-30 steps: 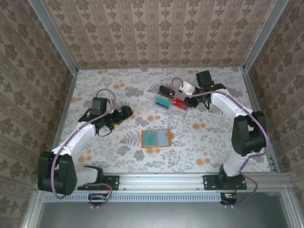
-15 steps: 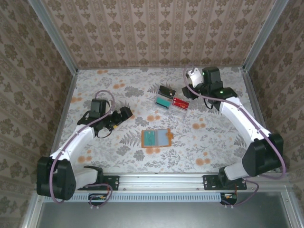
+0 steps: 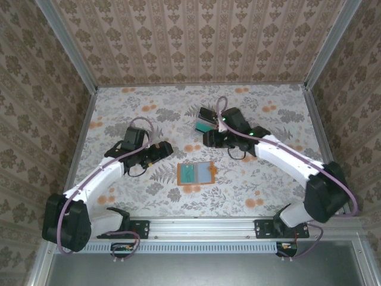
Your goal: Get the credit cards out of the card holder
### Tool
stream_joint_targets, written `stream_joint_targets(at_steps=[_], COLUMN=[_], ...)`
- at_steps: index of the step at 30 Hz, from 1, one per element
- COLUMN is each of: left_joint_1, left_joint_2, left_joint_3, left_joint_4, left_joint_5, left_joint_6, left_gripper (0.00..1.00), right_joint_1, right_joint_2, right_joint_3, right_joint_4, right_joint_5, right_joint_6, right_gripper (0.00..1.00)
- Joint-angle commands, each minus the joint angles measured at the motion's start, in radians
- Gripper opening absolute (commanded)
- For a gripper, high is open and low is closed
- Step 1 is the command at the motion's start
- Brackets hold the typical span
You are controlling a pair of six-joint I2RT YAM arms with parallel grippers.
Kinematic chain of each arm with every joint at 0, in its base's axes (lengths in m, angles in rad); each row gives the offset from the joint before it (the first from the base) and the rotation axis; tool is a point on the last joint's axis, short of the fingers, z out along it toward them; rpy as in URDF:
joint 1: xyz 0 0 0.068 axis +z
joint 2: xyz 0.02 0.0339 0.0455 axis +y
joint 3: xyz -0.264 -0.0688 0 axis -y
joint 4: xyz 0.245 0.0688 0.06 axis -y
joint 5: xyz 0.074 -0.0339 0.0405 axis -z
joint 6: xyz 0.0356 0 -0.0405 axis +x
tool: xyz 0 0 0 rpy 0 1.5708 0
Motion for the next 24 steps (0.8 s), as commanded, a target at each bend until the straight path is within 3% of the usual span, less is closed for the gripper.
stream_joint_targets(at_steps=[1,9,12,14,18,24], left_joint_1=[-0.043,-0.156,-0.166,-0.165,-0.165,-0.166], left_joint_2=[0.030,0.120,0.141,0.162,0.224,0.287], left_joint_3=[-0.010,-0.044,-0.048,-0.040,-0.003,0.000], left_joint_4=[-0.015,0.066,0.098,0.125,0.137,0.183], left_joint_5=[-0.033,-0.062,-0.051,-0.028,0.009,0.056], left_joint_6=[-0.032,-0.115,-0.123,-0.115,-0.102,-0.095], left_gripper=[0.87,0.79,0.69,0.56,0.44,0.33], right_joint_1=[0.073,0.138,0.143,0.144,0.144,0.142], right_joint_2=[0.097,0.262,0.267,0.274,0.309,0.336], right_joint_3=[-0.026,-0.021,-0.044,-0.052,-0.051,-0.042], right_joint_4=[0.085,0.116,0.118,0.109,0.089,0.072], right_joint_5=[-0.139,-0.170,-0.144,-0.135,-0.140,-0.129], right_joint_6=[0.206,0.304,0.299,0.293,0.280,0.248], right_gripper=[0.48,0.39,0.37,0.36,0.32,0.28])
